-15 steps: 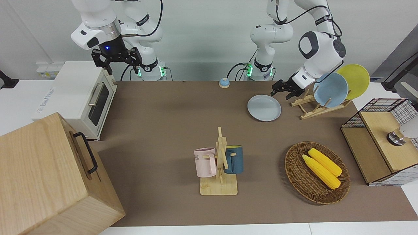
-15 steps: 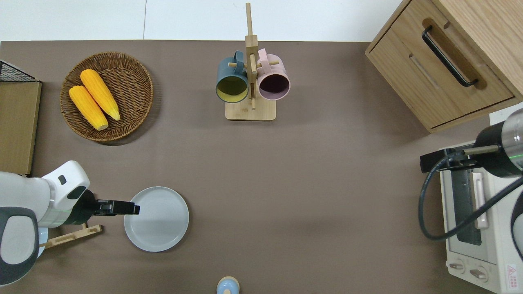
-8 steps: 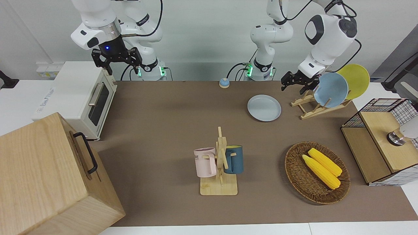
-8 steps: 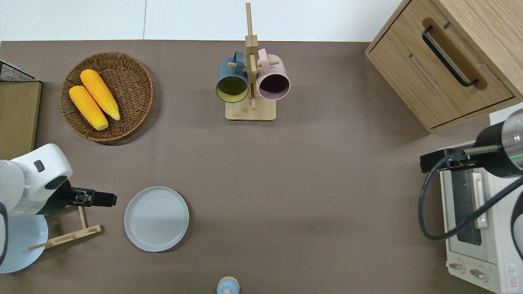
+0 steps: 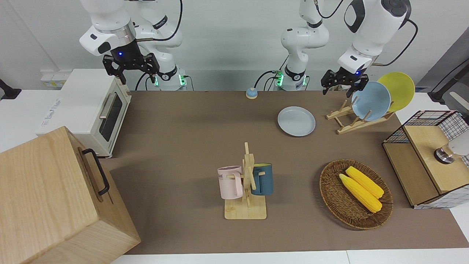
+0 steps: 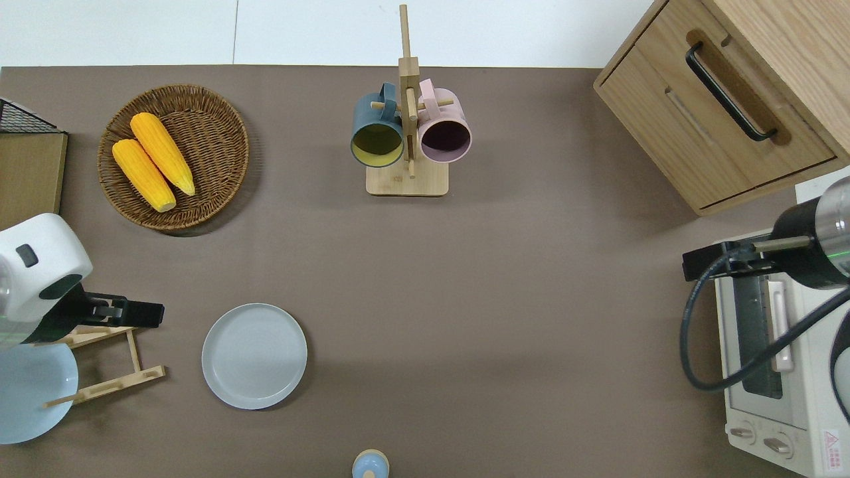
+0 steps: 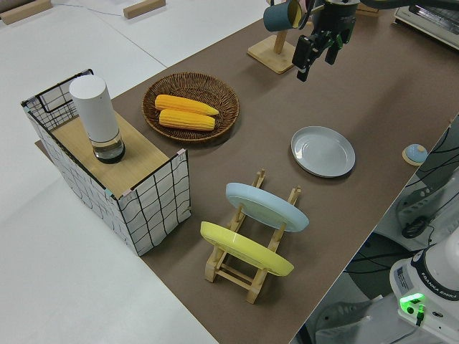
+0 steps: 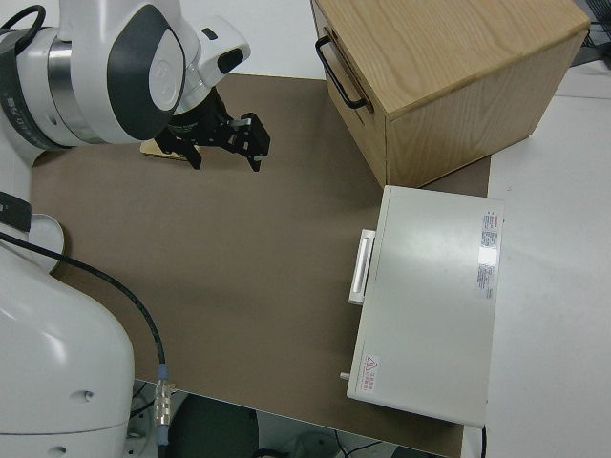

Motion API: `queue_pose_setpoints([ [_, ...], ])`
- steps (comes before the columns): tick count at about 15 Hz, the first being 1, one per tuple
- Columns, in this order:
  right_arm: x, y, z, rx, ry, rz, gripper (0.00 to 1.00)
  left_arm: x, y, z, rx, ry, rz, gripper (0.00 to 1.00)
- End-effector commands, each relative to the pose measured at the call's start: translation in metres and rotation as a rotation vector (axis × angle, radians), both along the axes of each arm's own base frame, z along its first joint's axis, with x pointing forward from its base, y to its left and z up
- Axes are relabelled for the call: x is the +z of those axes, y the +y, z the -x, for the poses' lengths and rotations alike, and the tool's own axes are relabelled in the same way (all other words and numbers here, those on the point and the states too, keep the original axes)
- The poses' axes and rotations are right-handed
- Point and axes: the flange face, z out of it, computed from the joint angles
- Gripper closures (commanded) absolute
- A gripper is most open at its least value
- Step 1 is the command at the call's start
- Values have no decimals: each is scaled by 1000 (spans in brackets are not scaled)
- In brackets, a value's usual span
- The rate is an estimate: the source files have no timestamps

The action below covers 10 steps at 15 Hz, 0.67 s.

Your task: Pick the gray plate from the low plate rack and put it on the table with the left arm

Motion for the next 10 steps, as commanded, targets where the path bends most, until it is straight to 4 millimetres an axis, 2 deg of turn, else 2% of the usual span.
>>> queue_pose_setpoints([
  [1,3,1,3,0,7,-6,11,10,1,-4,-6,33,-43,9],
  [10,3,0,2,-2,7,-6,13,8,3,-4,-13,37,-41,5],
])
